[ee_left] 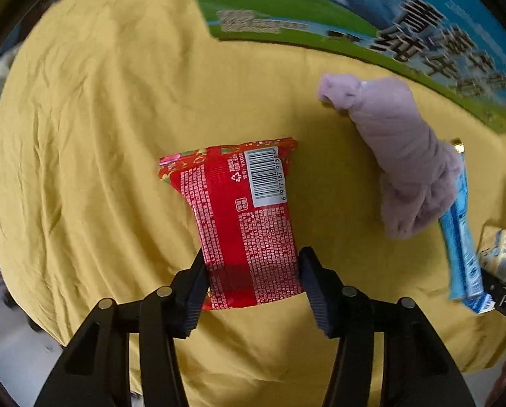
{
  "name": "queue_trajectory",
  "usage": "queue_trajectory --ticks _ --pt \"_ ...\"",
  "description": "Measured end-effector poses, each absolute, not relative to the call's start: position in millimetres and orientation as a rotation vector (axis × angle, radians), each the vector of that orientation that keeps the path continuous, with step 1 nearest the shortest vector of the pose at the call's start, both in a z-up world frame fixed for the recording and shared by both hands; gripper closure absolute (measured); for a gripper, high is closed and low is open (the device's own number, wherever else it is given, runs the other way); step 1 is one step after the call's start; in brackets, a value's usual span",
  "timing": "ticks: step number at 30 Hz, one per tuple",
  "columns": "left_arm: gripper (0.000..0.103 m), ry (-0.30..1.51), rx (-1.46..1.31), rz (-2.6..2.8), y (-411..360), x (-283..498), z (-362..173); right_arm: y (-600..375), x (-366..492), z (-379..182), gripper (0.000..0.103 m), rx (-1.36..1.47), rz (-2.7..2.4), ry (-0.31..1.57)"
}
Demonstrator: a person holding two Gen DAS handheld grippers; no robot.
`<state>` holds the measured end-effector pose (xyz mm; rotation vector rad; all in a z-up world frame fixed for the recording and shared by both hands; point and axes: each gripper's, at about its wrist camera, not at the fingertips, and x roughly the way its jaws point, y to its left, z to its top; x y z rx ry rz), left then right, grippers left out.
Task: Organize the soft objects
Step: 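Grasp the red wrapper pack with the left tool while the right tool grasps the milk carton, then carry the red pack and milk carton over the box and lower them in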
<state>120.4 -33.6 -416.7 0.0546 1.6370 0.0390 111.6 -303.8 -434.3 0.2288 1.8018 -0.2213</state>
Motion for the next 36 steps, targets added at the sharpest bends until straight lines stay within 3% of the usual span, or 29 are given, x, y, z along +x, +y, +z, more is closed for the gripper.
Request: queue_trajectory --ticks 7,16,27,36 --pt "0.049 1.655 -0.02 0.068 -27 140 -435 -289 108 -445 0.036 0.155 -0.26 1.759" --pt "0.06 1.617 -0.016 0.057 -15 139 -424 -284 119 -449 0.037 0.185 -0.268 1.758" --pt "0.06 1.464 0.032 -0.008 -45 120 -324 -279 104 -382 0.038 0.207 -0.195 1.622" --pt "0.061 1.335 0.026 -0.138 -59 127 -219 -258 107 -292 0.038 0.255 -0.077 1.503"
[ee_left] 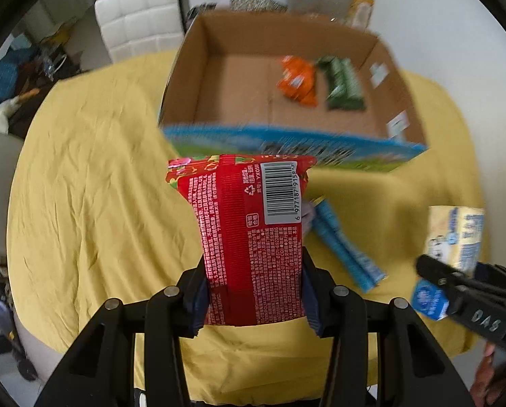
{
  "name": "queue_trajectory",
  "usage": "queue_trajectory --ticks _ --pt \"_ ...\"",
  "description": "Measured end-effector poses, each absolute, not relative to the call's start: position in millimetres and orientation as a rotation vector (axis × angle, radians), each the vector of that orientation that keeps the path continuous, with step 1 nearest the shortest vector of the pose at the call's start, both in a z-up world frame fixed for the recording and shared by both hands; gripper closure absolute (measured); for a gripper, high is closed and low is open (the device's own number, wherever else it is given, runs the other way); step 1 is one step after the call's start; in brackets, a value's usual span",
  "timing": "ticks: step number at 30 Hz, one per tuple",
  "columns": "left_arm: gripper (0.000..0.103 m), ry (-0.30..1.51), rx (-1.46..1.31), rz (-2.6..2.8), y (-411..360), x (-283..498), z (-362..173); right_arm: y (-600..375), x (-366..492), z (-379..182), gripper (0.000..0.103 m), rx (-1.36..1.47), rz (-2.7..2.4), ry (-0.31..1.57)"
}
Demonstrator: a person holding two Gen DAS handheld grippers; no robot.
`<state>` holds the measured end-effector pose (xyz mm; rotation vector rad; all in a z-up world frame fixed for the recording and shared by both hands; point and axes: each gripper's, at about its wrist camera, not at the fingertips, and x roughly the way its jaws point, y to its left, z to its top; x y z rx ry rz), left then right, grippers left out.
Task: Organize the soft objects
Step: 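Carry the red pack and milk carton over the box and lower them in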
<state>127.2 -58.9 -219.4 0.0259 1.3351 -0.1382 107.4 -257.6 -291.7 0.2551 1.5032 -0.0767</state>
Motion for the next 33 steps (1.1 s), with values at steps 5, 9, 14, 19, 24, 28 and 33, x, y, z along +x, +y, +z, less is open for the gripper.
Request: queue_trajectory --ticks 5,9,14,19,24,28,33 --pt "0.06 1.266 0.027 -0.179 -63 138 -182 -246 119 -233 0.038 0.251 -0.035 1.438" --pt "0.061 1.236 0.009 -0.196 -62 154 -172 -241 122 -205 0.038 0.246 -0.008 1.388" --pt "0.061 1.21 -0.021 -0.208 -59 179 -162 -237 137 -174 0.038 0.244 0.021 1.335" --pt "0.06 1.203 -0.04 -0.205 -52 223 -154 -238 167 -160 0.038 0.26 0.03 1.306" --pt "0.06 1.244 -0.033 -0.186 -42 280 -169 -240 211 -174 0.038 0.247 0.005 1.313" --pt "0.06 1.325 -0.032 -0.188 -38 325 -204 -243 252 -206 0.038 0.241 -0.024 1.357" --pt "0.06 1.427 -0.064 -0.17 -31 367 -255 -247 291 -254 0.038 0.24 -0.065 1.43"
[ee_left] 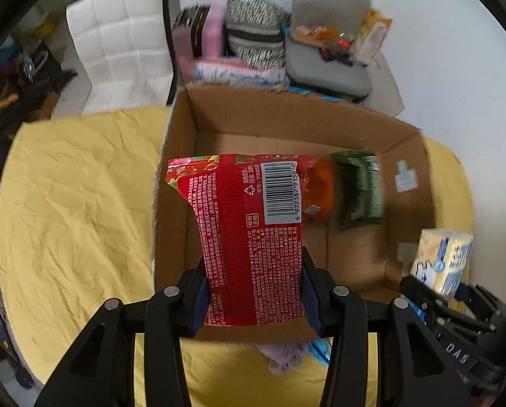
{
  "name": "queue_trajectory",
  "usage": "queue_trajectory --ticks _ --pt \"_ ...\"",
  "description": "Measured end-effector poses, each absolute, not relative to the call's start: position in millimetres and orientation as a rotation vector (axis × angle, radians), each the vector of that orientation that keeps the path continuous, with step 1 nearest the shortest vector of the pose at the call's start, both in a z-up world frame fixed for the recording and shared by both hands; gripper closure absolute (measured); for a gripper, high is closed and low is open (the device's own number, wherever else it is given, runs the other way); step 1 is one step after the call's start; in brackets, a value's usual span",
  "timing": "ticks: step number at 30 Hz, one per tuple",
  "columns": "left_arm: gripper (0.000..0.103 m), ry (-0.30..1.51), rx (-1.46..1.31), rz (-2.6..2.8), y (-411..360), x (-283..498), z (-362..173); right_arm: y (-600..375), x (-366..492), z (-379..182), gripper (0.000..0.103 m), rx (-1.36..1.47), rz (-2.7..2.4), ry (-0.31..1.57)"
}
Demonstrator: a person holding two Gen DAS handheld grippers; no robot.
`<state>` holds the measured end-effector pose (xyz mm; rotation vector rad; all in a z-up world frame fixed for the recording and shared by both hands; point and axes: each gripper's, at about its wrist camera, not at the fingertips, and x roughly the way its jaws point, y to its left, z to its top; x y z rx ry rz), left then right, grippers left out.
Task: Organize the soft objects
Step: 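Carry the red pack and milk carton over the box and lower them in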
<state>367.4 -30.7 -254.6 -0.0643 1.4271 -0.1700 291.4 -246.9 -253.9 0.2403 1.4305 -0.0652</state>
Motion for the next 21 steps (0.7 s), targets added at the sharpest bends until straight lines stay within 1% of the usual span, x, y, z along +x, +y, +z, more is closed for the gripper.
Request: queue_trajectory --ticks 5,9,13,21 --pt "0.06 1.509 -0.079 -0.16 -28 396 -297 -253 310 -310 0.038 0.234 -0.102 1.511" --pt "0.06 1.552 -0.075 -0.172 -31 413 -321 -258 312 -343 0.038 0.228 -0.113 1.567" --pt "0.06 1.583 -0.06 -0.179 -38 430 -340 -261 313 -363 0.038 0.224 -0.124 1.603" --pt "0.059 1.611 -0.006 -0.173 -48 459 -364 -255 322 -385 0.037 0.213 -0.122 1.645"
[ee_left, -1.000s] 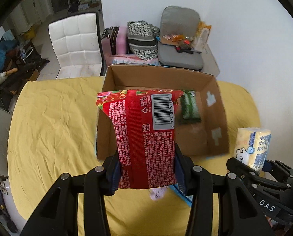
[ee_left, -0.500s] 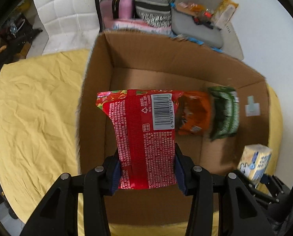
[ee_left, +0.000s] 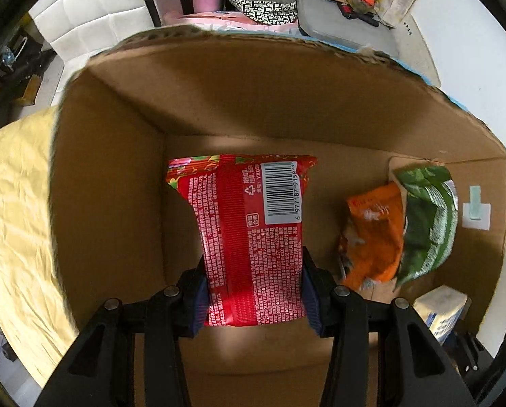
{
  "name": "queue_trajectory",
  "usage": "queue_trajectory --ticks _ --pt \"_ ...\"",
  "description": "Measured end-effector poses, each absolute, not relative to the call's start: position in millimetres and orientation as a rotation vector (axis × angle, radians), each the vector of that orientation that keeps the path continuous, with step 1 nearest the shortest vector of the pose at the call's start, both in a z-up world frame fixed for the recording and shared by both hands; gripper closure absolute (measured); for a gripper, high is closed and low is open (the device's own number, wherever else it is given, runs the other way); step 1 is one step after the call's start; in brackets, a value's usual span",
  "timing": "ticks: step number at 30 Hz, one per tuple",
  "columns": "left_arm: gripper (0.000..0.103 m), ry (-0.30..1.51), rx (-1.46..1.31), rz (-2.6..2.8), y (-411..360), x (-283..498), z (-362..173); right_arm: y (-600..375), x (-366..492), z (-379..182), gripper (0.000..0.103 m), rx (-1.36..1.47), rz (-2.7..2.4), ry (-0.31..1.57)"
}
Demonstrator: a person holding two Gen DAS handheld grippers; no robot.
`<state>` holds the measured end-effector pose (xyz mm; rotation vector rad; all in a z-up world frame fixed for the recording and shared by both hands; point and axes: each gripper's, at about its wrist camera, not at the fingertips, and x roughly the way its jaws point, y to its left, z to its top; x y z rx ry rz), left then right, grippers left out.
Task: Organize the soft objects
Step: 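Open both tools to release the items and lift out of the box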
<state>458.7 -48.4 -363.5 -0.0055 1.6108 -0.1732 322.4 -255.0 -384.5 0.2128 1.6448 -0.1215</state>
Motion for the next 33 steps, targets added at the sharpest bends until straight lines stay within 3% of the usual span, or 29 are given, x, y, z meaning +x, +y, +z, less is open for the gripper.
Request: queue_trajectory --ticks 9,17,19,21,23,33 --pt "0.058 1.631 0.002 -0.15 -51 466 -362 -251 323 -394 0.034 0.197 -0.122 1.685" --pt "0.049 1.559 -0.008 -0.152 -42 446 -322 -238 327 -360 0.008 0.17 -0.101 1.612" --pt "0.04 1.523 -0.008 -0.151 -39 434 -306 -236 328 -348 0.007 0.166 -0.101 1.582" --pt "0.02 1.493 -0.004 -0.14 -34 418 -293 -235 327 -337 0.0 0.167 -0.097 1.558" --pt "0.01 1.464 0.007 -0.129 -32 403 -284 -238 328 -323 0.0 0.161 -0.101 1.529" --pt "0.006 1.299 0.029 -0.077 -26 333 -230 -231 294 -275 0.0 0.094 -0.115 1.431"
